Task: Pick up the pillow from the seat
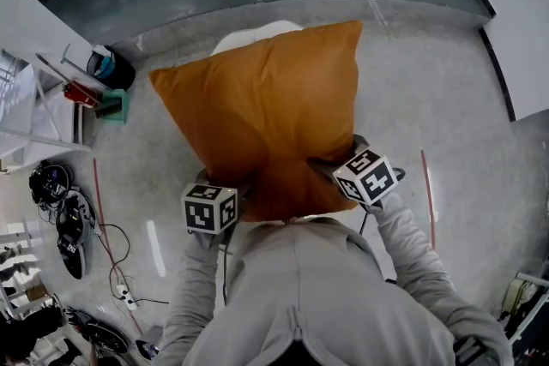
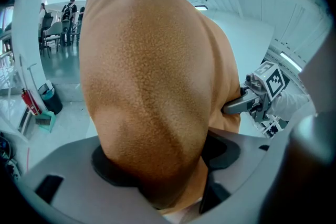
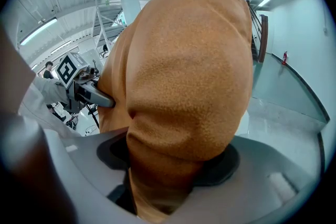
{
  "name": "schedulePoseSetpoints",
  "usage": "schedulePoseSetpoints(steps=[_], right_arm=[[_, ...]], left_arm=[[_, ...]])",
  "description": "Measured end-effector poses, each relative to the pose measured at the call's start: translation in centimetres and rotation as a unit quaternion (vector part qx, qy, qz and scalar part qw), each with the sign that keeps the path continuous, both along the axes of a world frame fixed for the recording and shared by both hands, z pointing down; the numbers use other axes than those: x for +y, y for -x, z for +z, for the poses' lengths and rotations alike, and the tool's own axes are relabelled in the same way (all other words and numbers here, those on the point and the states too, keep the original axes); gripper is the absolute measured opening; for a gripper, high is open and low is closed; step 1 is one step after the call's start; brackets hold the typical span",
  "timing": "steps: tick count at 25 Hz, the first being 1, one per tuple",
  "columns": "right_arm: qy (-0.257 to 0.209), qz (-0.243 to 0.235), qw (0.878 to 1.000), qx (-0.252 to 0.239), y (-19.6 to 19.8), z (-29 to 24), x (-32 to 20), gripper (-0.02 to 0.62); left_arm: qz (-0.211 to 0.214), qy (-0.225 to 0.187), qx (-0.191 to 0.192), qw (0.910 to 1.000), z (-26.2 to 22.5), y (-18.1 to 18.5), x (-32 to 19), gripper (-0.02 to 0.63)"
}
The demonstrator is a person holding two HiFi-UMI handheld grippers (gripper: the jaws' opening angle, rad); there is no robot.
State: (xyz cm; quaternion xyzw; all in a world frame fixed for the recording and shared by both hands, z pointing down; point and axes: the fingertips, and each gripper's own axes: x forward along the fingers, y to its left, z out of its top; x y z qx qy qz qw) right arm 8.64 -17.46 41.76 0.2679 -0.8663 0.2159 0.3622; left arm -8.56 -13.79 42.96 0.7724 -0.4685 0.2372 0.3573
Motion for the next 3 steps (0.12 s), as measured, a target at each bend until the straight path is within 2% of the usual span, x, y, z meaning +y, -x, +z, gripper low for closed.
schedulePoseSetpoints(steps=[3], right_arm=[[-0.001, 0.002, 1.000, 0.000, 0.00, 0.06, 0.06, 0.282]], left_arm=[[0.002, -0.001, 0.001, 1.0000, 0.04, -0.02, -0.02, 0.336]])
